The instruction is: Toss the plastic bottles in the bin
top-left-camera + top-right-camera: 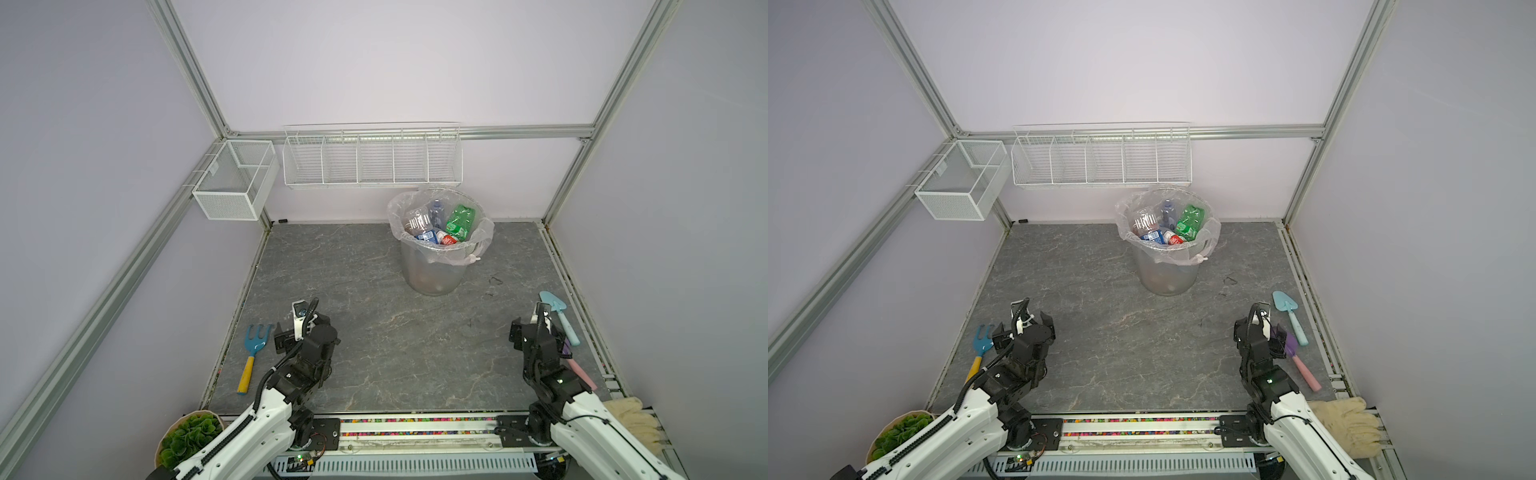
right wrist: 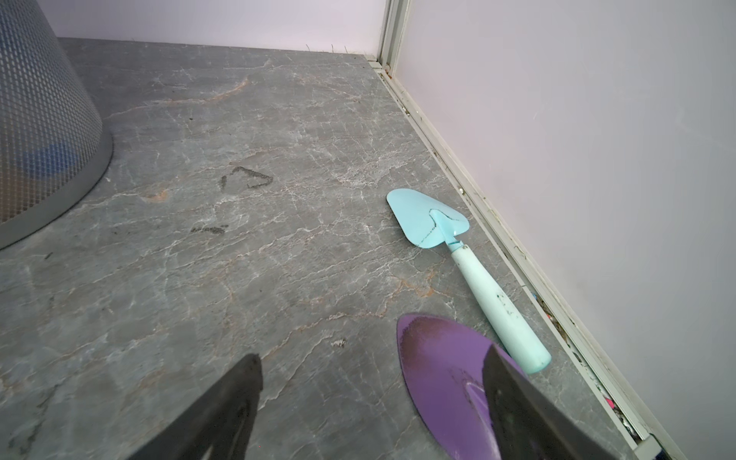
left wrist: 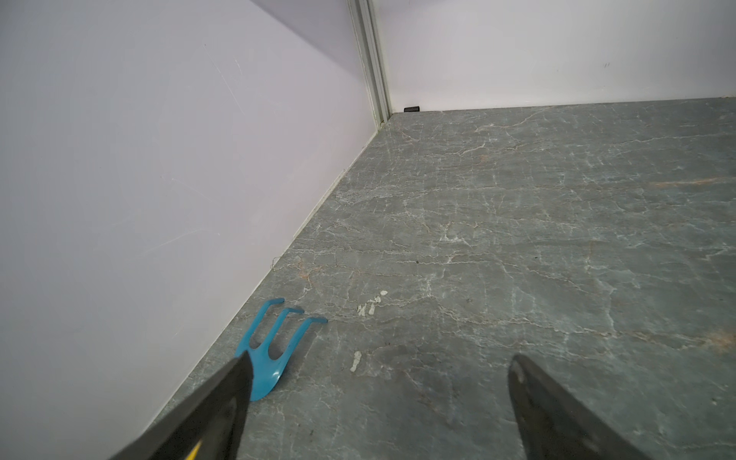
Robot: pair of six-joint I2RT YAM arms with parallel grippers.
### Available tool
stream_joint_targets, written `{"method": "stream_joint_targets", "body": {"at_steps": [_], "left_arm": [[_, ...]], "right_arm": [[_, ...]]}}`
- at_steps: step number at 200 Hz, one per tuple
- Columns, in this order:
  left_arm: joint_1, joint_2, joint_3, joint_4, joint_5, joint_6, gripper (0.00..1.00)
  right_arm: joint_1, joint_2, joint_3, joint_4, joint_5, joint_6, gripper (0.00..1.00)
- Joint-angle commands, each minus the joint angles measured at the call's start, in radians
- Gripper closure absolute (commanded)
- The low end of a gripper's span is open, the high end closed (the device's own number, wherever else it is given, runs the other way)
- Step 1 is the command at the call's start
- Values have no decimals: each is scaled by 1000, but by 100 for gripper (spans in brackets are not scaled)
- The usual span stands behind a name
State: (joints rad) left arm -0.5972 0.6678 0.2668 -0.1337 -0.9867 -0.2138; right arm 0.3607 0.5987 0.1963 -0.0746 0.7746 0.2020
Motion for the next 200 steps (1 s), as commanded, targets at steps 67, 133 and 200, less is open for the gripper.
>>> {"method": "stream_joint_targets", "body": {"at_steps": [67, 133, 200], "left_arm": [[86, 18, -7, 106, 73, 34, 1], [115, 76, -4, 175, 109, 60, 1], [181, 146, 7, 226, 168, 67, 1]], "right_arm": [[-11, 184, 27, 257, -12, -57, 11], [-18, 328, 42, 418, 1, -69, 11], [-31, 428, 60, 517, 34, -69, 11]]}}
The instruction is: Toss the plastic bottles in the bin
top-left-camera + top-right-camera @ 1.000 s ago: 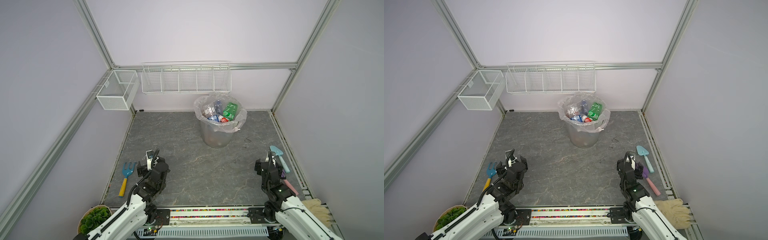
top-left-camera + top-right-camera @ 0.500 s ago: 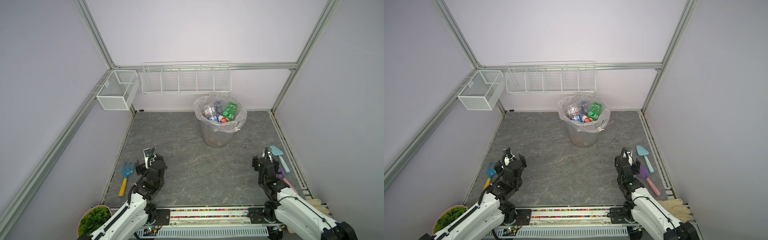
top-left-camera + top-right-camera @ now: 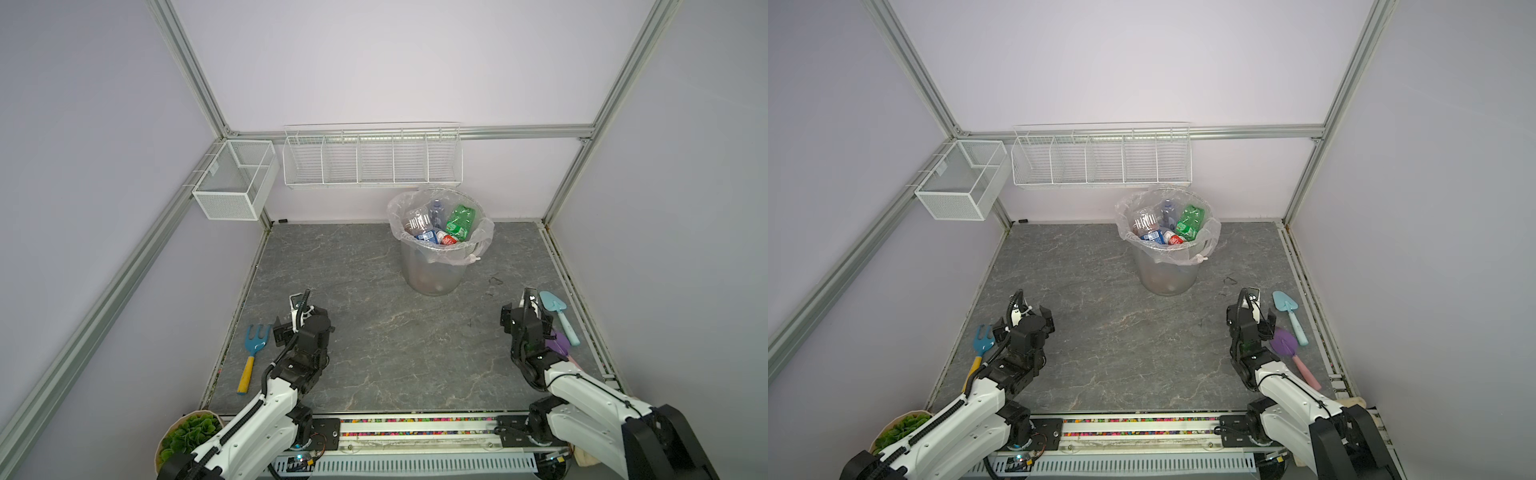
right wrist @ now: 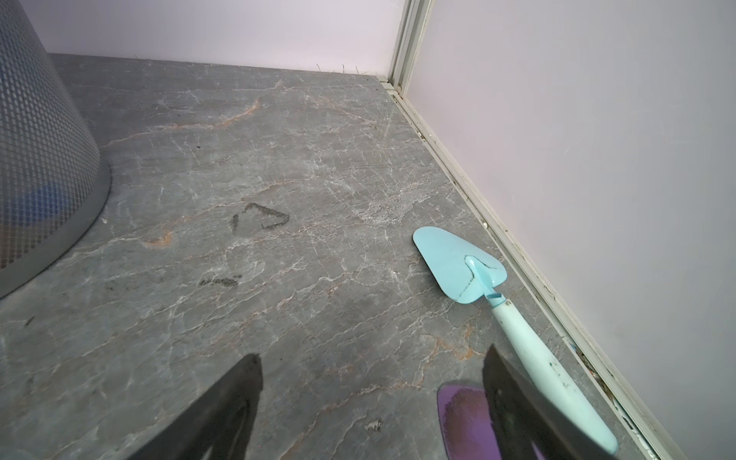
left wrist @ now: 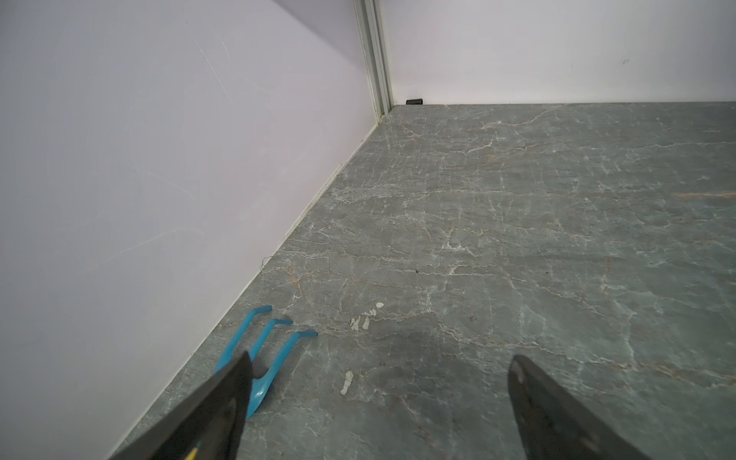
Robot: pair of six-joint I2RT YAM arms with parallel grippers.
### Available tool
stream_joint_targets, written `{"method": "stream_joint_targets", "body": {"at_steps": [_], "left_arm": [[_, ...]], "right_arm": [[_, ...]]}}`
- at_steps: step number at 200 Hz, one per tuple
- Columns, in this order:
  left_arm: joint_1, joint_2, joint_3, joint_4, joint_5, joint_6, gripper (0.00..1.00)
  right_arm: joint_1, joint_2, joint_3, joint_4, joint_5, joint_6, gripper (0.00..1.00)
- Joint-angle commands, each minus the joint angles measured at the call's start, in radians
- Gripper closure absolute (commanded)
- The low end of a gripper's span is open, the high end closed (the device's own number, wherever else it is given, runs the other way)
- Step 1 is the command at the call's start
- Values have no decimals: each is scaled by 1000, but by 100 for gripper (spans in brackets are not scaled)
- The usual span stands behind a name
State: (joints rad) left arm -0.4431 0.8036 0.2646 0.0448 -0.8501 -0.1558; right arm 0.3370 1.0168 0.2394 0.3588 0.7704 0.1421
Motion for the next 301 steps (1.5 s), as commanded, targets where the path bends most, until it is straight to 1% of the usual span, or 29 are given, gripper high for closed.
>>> {"method": "stream_joint_targets", "body": {"at_steps": [1, 22, 49, 77, 112, 137, 237, 271, 301], "left_arm": [[29, 10, 9, 48, 32, 9, 1], [58, 21, 11, 59, 59, 9, 1], [69, 28, 7, 86, 66, 14, 1], [78, 54, 2, 137, 65, 28, 1], [91, 111, 11, 200, 63, 43, 1], [100, 154, 24, 227, 43, 36, 1], [146, 268, 22, 419, 75, 90, 1], [159, 297, 13, 492, 82, 104, 1], [165, 302, 12, 505, 87, 105, 2]], "right_arm": [[-7, 9, 17, 84, 40, -8, 11], [-9, -3, 3, 95, 89, 10, 11], [-27, -32, -27, 137, 130, 8, 11], [-79, -29, -26, 138, 89, 17, 11], [-103, 11, -12, 161, 66, 7, 11], [-107, 43, 5, 175, 46, -9, 11], [-123, 146, 20, 300, 37, -48, 11], [-125, 205, 23, 395, 41, -70, 11], [-125, 250, 31, 449, 38, -84, 11]]}}
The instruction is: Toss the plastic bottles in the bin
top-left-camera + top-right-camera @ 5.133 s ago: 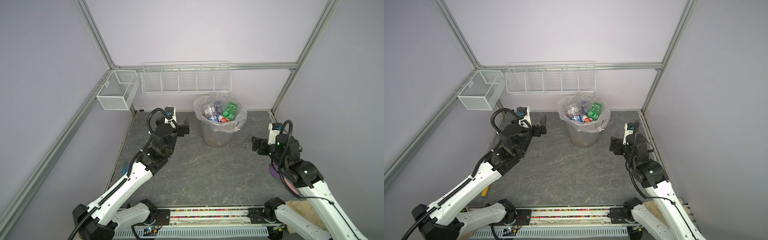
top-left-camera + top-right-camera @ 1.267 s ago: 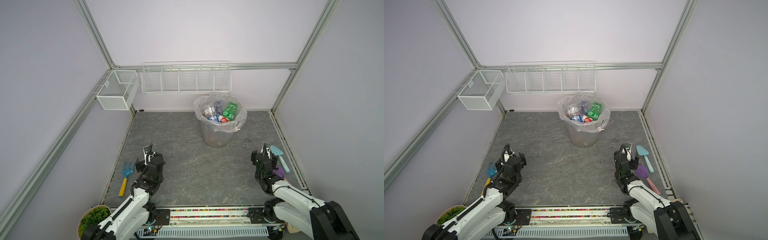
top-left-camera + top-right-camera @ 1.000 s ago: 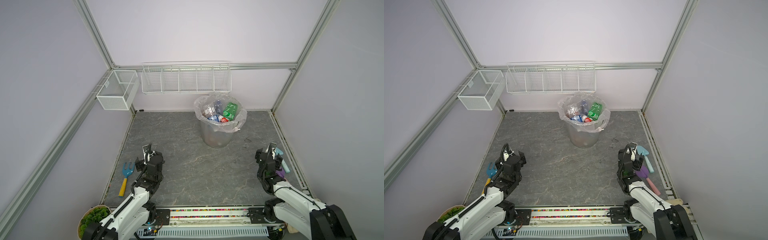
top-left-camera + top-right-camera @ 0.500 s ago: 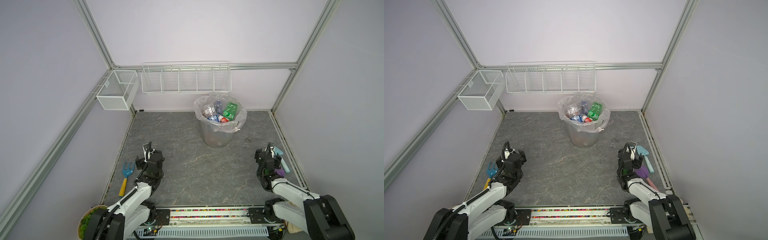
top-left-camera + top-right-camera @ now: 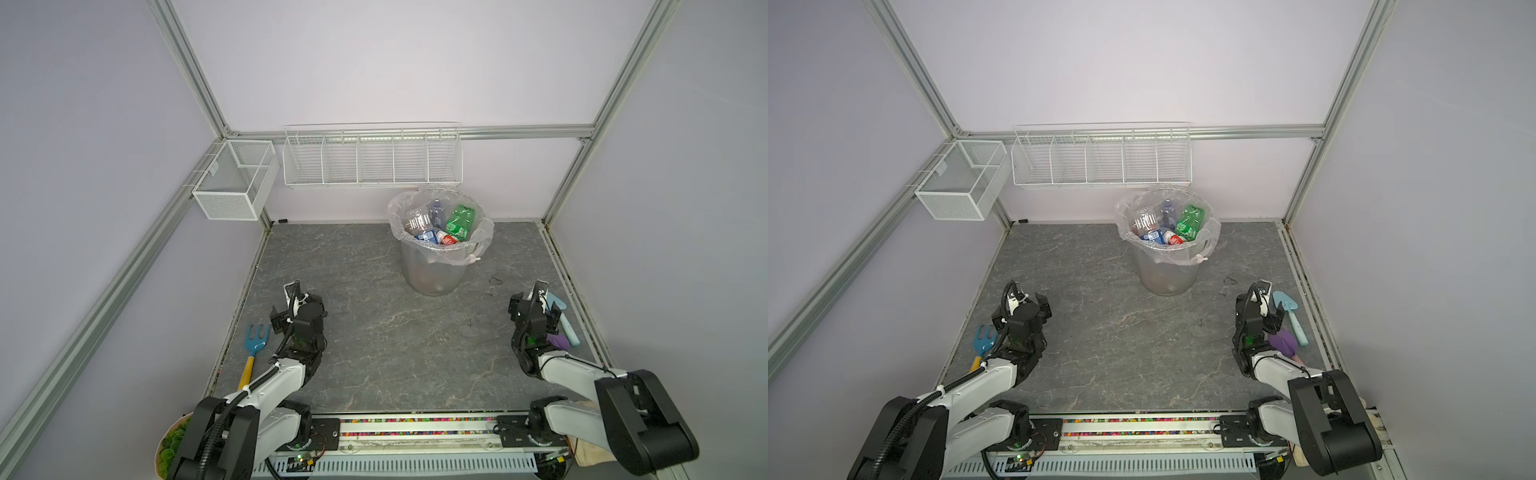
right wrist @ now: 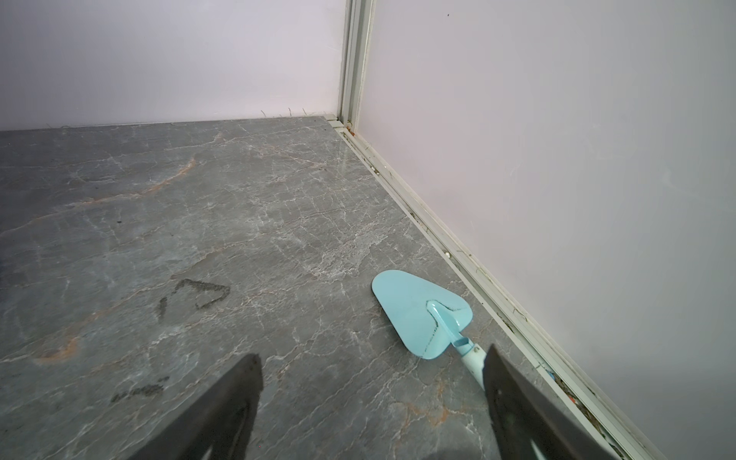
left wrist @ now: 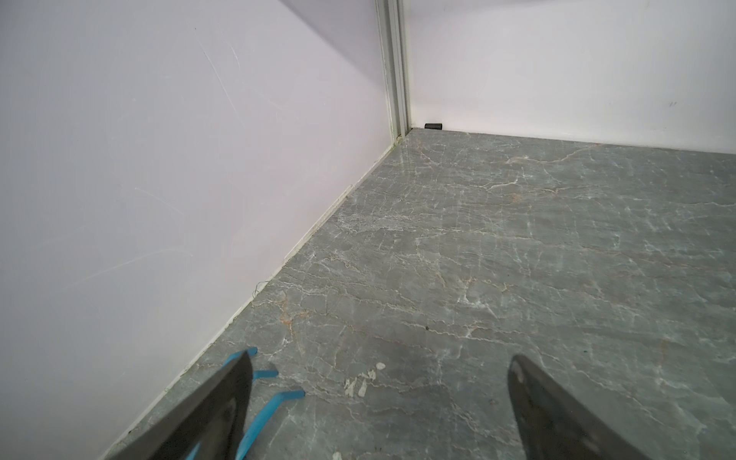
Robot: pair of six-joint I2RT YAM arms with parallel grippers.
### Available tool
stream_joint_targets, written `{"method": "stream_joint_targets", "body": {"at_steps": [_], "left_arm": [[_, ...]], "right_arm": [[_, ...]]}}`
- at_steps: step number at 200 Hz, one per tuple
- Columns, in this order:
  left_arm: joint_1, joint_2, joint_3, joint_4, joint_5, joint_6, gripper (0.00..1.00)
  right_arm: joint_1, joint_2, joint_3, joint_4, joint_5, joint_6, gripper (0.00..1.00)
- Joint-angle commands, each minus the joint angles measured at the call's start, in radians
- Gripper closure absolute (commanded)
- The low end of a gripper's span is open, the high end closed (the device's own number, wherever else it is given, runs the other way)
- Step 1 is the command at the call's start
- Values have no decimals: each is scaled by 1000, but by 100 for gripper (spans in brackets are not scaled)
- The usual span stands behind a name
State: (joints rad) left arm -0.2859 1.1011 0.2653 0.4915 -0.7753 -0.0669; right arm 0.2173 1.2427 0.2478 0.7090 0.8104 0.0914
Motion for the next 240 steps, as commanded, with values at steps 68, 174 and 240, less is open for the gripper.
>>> {"method": "stream_joint_targets", "body": {"at_steps": [68, 174, 240], "left_arm": [[12, 41, -16, 201, -8, 52, 2], [14, 87, -179, 579, 21, 90, 1], [38, 446, -121, 885, 175, 149, 3]], "right_arm": [[-37, 42, -10, 199, -12, -24, 11], [16, 284, -111, 718, -49, -186, 11], [68, 332, -88, 725, -164, -296, 11]]}}
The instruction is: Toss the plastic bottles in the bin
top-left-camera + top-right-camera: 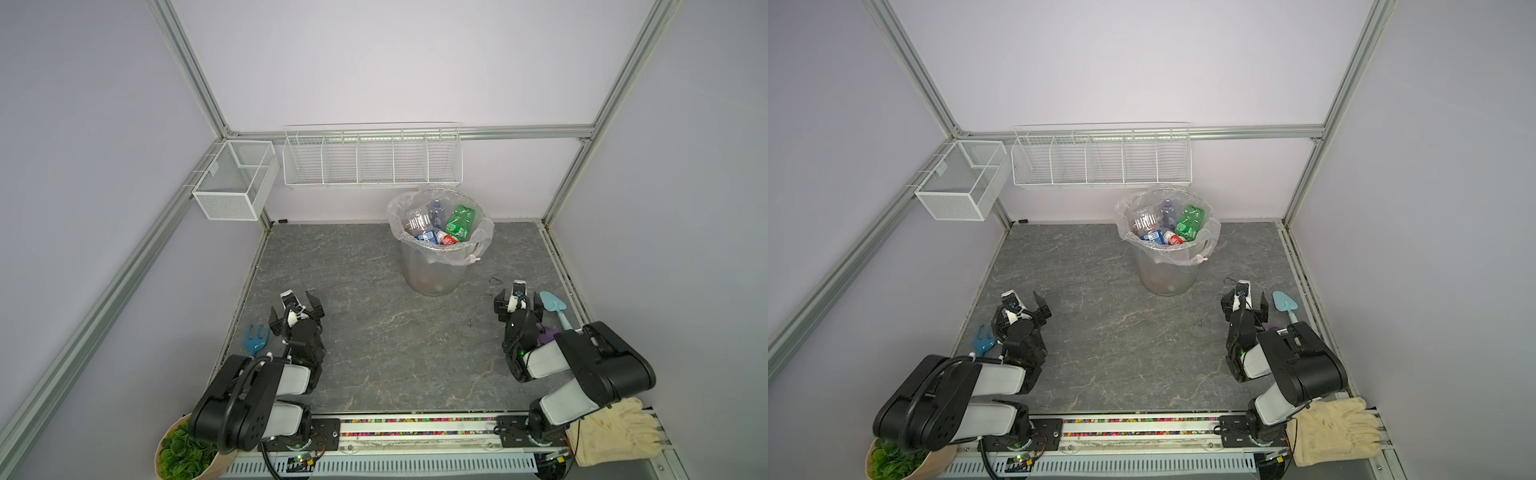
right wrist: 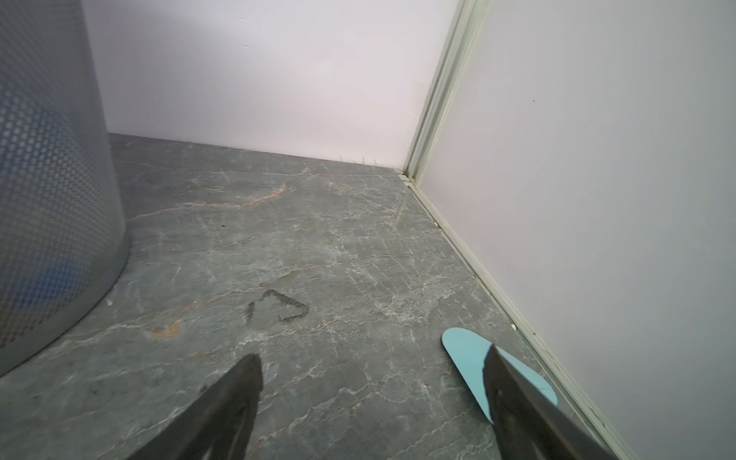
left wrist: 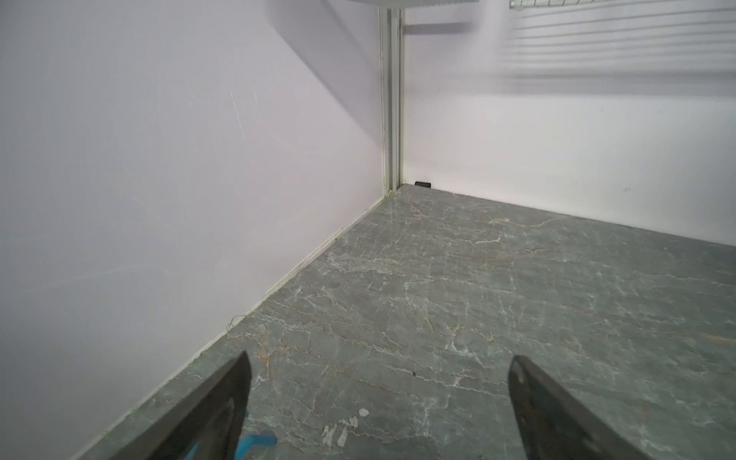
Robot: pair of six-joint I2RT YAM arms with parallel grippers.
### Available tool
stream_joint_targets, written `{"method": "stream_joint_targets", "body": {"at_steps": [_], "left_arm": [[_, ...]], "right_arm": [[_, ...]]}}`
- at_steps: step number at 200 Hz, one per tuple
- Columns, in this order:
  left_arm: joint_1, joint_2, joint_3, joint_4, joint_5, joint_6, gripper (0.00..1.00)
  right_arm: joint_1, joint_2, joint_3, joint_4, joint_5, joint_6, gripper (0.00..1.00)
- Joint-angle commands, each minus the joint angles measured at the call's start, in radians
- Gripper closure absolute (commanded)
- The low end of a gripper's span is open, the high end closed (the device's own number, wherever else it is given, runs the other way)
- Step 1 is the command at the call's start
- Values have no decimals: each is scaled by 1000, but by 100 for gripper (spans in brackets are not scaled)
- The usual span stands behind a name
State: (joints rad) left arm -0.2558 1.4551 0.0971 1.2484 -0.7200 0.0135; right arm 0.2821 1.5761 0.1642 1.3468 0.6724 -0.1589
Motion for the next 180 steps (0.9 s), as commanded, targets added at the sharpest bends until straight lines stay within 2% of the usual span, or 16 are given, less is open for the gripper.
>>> {"method": "stream_joint_targets", "body": {"at_steps": [1, 14, 42, 111, 118, 135, 142, 149, 155, 163, 180], "left_arm": [[7, 94, 48, 130, 127, 73, 3], [-5, 121, 36, 161, 206, 123, 5], [-13, 118, 10, 166, 276, 134, 7], [10, 142, 17, 166, 343, 136, 2], [13, 150, 39, 153, 322, 134, 2], [51, 189, 84, 153, 331, 109, 1], [55, 161, 92, 80, 324, 92, 1], [71, 127, 147, -24, 342, 70, 1], [86, 109, 181, -105, 352, 54, 1], [110, 102, 232, -208, 367, 27, 1], [201, 86, 319, -404, 500, -42, 1]], "right_arm": [[3, -1, -4, 87, -26, -44, 11], [2, -6, -10, 89, -31, -39, 11], [-1, -9, -19, 91, -59, -39, 11], [-13, 12, 4, 83, -94, -53, 11], [-22, 12, 9, 77, -105, -45, 11], [-86, -28, 37, -54, -190, 25, 11], [-160, -45, 76, -191, -282, 89, 11], [-184, -26, 153, -307, -258, 124, 11], [-202, -21, 202, -398, -286, 140, 10], [-246, -40, 203, -441, -372, 163, 11], [-244, -32, 195, -409, -361, 158, 11]]}}
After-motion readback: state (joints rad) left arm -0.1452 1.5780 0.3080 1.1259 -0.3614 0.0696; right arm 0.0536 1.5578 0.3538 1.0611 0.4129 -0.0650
